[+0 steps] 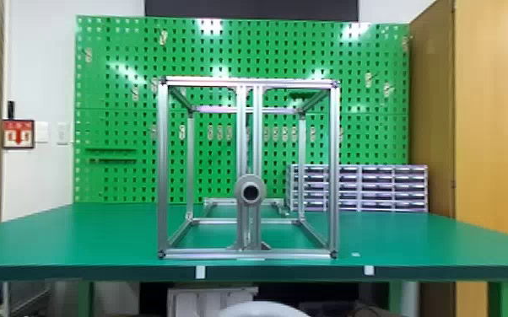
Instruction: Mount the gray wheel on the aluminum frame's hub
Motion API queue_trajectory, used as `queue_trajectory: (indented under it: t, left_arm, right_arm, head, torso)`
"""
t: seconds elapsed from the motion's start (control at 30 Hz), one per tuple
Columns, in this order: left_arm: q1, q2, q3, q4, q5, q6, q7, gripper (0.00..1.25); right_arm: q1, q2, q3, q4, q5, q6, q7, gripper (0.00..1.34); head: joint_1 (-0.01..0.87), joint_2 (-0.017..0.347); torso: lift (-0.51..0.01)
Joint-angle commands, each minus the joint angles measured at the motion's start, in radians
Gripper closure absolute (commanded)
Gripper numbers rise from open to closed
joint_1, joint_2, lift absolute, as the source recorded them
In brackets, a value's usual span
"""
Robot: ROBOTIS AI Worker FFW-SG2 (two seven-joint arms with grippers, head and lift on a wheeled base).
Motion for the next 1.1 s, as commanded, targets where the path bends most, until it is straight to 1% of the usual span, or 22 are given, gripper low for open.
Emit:
queue_trajectory:
  t: [0.0,0.27,0.7,0.83,0.93,1.07]
  left_arm:
    - [0.015,0.0,0.011,-0.006,-0.001,0.0,0.0,0.16]
    - [0.027,0.002,0.022,-0.015,-0.007,0.0,-0.008,0.16]
    - [0.021,0.0,0.028,-0.032,-0.015,0.025,-0.009,0.16]
    - [0.02,0.0,0.029,-0.041,-0.026,0.028,-0.009,0.16]
    - [0.017,-0.001,0.034,-0.052,-0.032,0.037,-0.009,0.16]
    - [0.007,-0.001,0.04,-0.09,-0.035,0.072,-0.008,0.17]
  right_arm:
    - [0.018,-0.004,-0.009,0.002,0.003,0.0,0.0,1.1]
    - [0.028,-0.007,-0.018,0.002,0.005,0.0,0.0,1.1]
    - [0.023,-0.005,-0.016,0.0,0.006,0.006,0.0,1.1]
    - [0.017,-0.004,-0.021,-0.014,-0.001,0.034,0.0,1.1]
    - [0.011,-0.004,-0.021,-0.044,-0.003,0.071,0.0,1.1]
    - [-0.011,0.004,-0.029,-0.098,-0.02,0.152,-0.002,1.1]
  head:
    - [-0.005,0.006]
    - [-0.005,0.006]
    - [-0.005,0.006]
    - [-0.005,0.006]
    - [-0.005,0.006]
    - [-0.005,0.006]
  torso:
    - [-0.499]
    - [-0.499]
    - [-0.499]
    - [-0.499]
    - [-0.499]
    - [-0.499]
